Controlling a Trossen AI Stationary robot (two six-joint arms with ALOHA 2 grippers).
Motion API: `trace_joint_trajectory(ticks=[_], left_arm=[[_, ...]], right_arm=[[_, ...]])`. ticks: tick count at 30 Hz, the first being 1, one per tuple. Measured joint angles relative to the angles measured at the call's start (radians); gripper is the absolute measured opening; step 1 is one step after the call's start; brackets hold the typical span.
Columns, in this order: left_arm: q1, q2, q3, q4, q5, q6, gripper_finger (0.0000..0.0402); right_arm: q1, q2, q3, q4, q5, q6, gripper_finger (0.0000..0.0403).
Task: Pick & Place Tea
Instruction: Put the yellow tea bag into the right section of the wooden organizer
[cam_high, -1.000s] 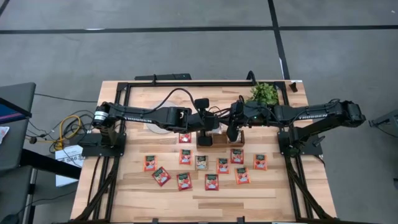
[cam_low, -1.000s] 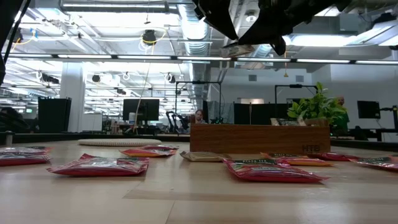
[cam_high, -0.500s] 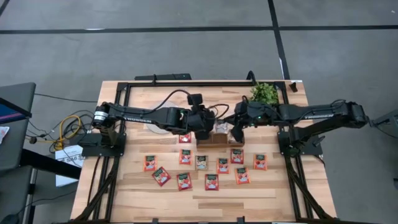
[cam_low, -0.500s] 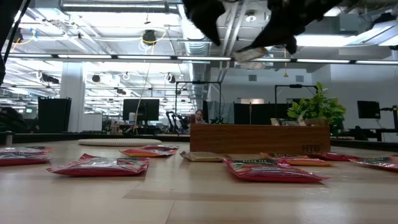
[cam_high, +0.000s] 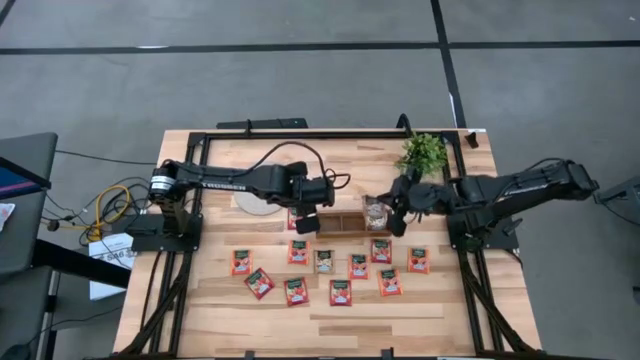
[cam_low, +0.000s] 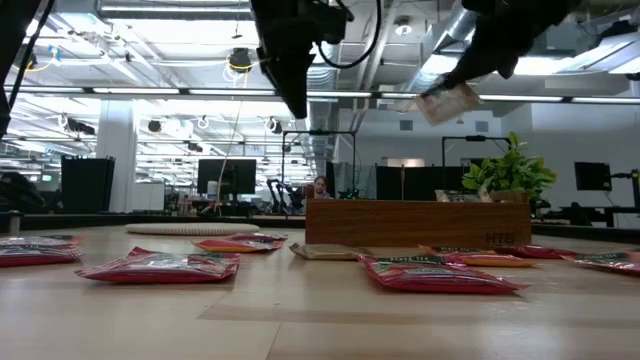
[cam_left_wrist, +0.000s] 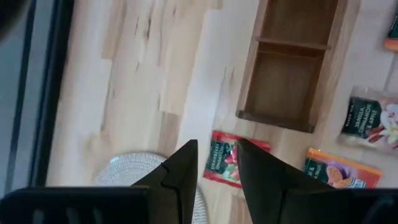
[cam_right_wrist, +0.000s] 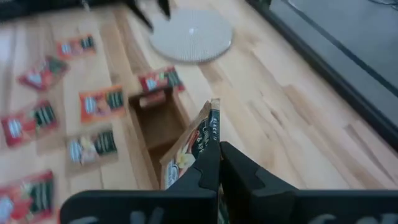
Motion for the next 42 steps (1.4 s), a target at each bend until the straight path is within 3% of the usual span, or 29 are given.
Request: trace_joint_trajectory(ticks=[9, 20, 30, 34, 42], left_arm=[[0.001, 0.0, -0.074, 0.045, 0.083, -0.031, 0.0106], [-0.001, -0.011, -0.075, 0.066, 0.122, -0.084, 0.0106], [-0.023, -0.04, -0.082, 0.205, 0.121, -0.096, 0.0106], [-0.02, -0.117, -0.189, 0.258, 0.119, -0.144, 0.0106], [-0.022, -0.382, -0.523, 0.52, 0.13, -0.28, 0.0106]], right_arm=[[0.101, -0.002, -0.173, 0.075, 0.113, 0.122, 0.0], [0.116, 0.006, -0.261, 0.119, 0.173, 0.078, 0.0], [0.116, 0.018, -0.271, 0.184, 0.208, 0.018, 0.0], [0.116, 0.018, -0.271, 0.178, 0.209, 0.016, 0.0], [0.115, 0.068, -0.271, 0.188, 0.211, 0.014, 0.0]])
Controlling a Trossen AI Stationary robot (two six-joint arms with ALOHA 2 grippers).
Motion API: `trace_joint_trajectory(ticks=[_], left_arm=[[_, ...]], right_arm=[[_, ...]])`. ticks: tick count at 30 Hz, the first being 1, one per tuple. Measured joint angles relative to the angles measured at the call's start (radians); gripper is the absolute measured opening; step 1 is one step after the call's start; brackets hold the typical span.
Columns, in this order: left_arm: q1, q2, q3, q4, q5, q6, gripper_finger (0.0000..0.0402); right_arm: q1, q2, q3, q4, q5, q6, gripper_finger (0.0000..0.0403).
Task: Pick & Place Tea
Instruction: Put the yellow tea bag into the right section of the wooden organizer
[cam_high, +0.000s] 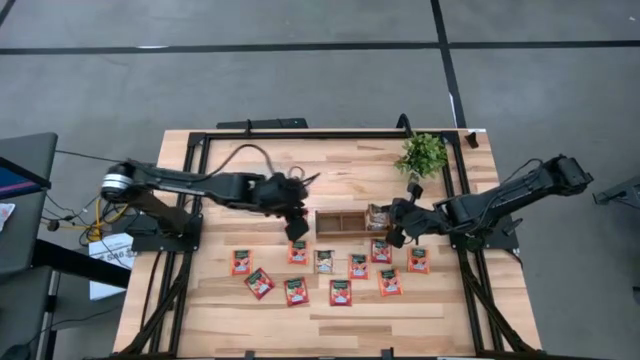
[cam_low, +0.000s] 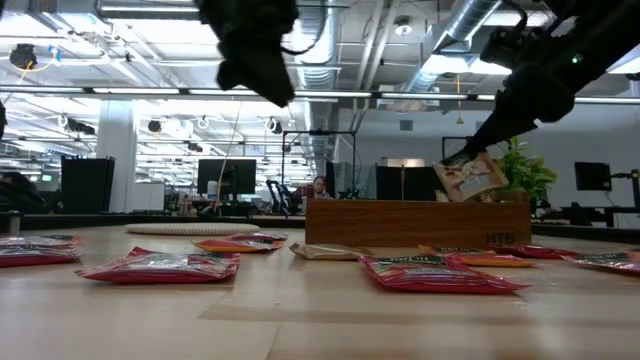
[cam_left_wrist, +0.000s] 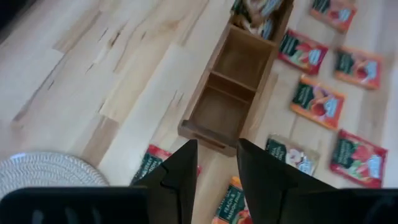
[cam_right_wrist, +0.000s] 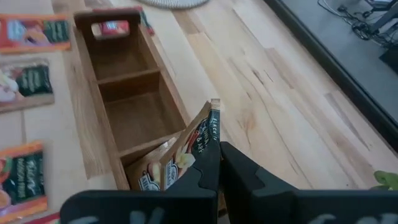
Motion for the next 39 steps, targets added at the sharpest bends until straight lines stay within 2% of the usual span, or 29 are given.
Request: trace_joint_trajectory(ticks=[5, 11, 39], left_arm=[[0.0, -0.152, -0.139, 0.066, -0.008, -0.037, 0.0106], [0.0, -0.252, -0.203, 0.069, -0.01, -0.065, 0.0106], [0.0, -0.258, -0.204, 0.06, -0.011, -0.053, 0.0105]], right_arm=[[-0.026, 0.082, 0.0, 0.066, 0.0, 0.001, 0.0], [-0.057, 0.146, 0.0, 0.086, -0.003, 0.002, 0.0], [-0.066, 0.125, 0.0, 0.108, -0.004, -0.05, 0.0]])
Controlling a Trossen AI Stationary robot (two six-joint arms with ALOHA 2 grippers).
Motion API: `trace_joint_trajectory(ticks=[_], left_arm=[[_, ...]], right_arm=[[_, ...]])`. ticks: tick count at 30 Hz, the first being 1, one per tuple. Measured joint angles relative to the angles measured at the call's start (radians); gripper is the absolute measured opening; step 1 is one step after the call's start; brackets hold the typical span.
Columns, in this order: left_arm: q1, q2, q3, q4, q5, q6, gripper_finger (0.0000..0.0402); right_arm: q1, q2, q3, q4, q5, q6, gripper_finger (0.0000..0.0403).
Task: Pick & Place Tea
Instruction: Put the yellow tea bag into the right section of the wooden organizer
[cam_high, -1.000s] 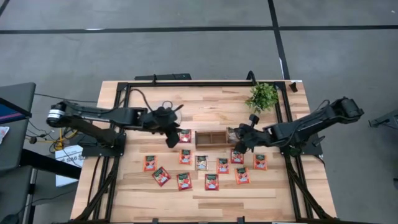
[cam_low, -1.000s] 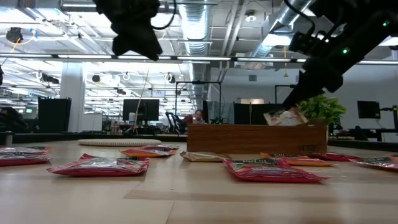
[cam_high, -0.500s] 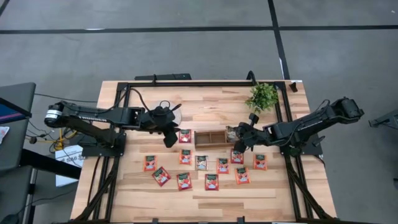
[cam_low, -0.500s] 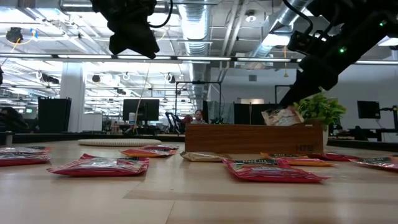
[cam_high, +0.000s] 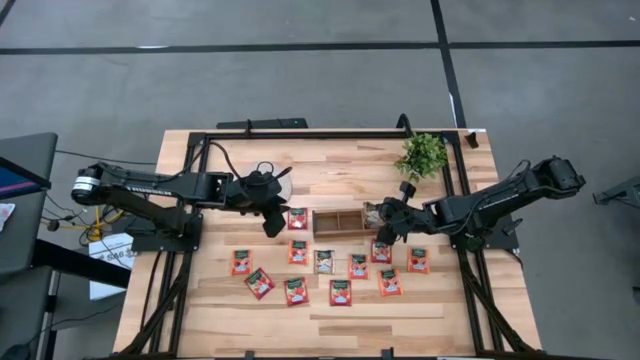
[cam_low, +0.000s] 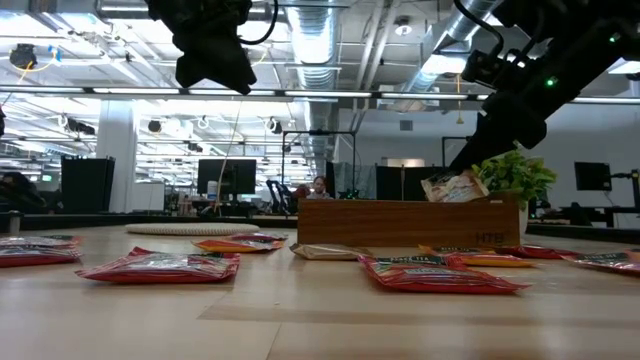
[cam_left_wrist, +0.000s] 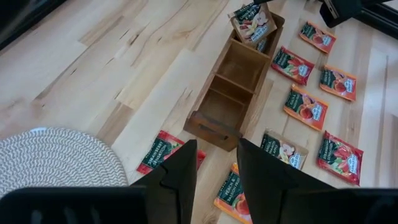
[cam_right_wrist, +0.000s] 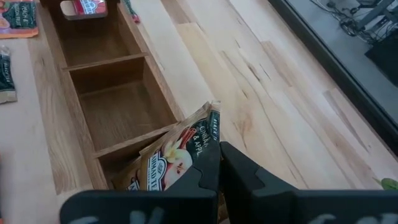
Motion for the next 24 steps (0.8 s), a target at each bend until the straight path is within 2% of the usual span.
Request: trace_joint_trajectory(ticks=[14, 24], left_arm=[[0.0, 0.0, 0.0, 0.004, 0.001, 0.019, 0.0105], [0.0, 0.0, 0.0, 0.008, 0.001, 0.018, 0.0105]], right_arm=[[0.0, 0.0, 0.0, 0.0, 0.0, -0.002, 0.0005], [0.0, 0.0, 0.0, -0.001, 0.001, -0.002, 0.01]])
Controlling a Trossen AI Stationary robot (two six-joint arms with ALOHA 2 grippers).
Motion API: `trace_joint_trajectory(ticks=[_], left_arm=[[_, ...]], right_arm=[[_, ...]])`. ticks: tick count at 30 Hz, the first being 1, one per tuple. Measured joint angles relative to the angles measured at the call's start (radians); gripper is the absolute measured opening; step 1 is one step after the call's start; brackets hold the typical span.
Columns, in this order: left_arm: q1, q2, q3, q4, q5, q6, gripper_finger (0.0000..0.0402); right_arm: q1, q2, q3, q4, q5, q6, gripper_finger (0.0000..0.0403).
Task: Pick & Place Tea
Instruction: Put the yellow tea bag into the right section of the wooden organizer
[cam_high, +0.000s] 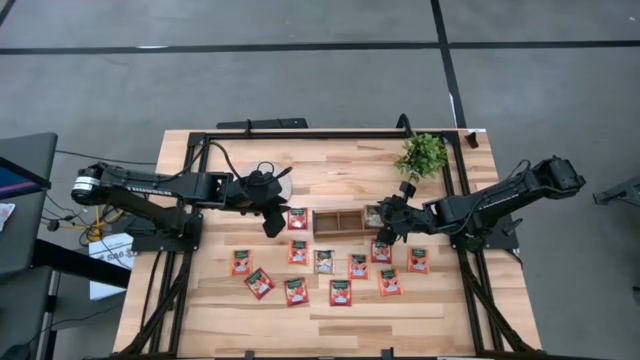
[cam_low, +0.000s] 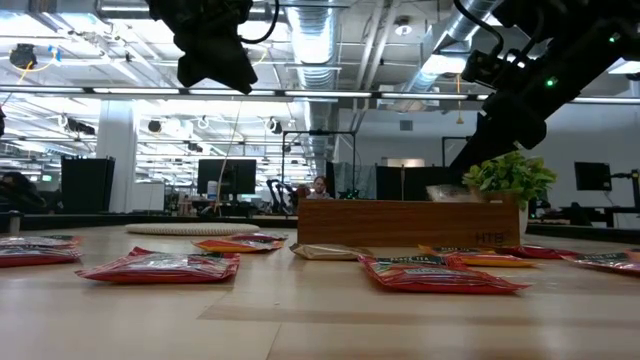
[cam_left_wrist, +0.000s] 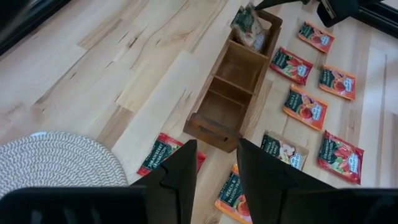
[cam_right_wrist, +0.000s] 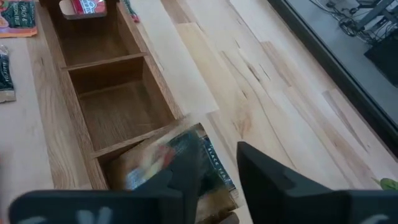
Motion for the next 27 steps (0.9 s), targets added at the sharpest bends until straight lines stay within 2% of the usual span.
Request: trace_joint_trajectory(ticks=[7, 14, 19, 23, 27], left_arm=[[0.0, 0.0, 0.0, 0.0, 0.0, 0.0, 0.0105], [0.0, 0.0, 0.0, 0.0, 0.019, 0.0, 0.0105], [0.0, 0.0, 0.0, 0.0, 0.11, 0.0, 0.0105], [0.0, 0.0, 0.0, 0.0, 0.187, -0.011, 0.0105], [0.0, 0.0, 0.0, 0.0, 0.2, -0.048, 0.0105]], right_arm=[[0.0, 0.0, 0.01, -0.012, 0.0, -0.001, 0.0129], [-0.001, 0.0, 0.105, -0.124, 0.004, -0.021, 0.0119], [-0.001, 0.0, 0.2, -0.318, 0.069, 0.073, 0.0091], [0.0, -0.007, 0.248, -0.501, 0.084, 0.159, 0.0048], [0.04, -0.049, 0.249, -0.617, 0.079, 0.242, 0.0006]])
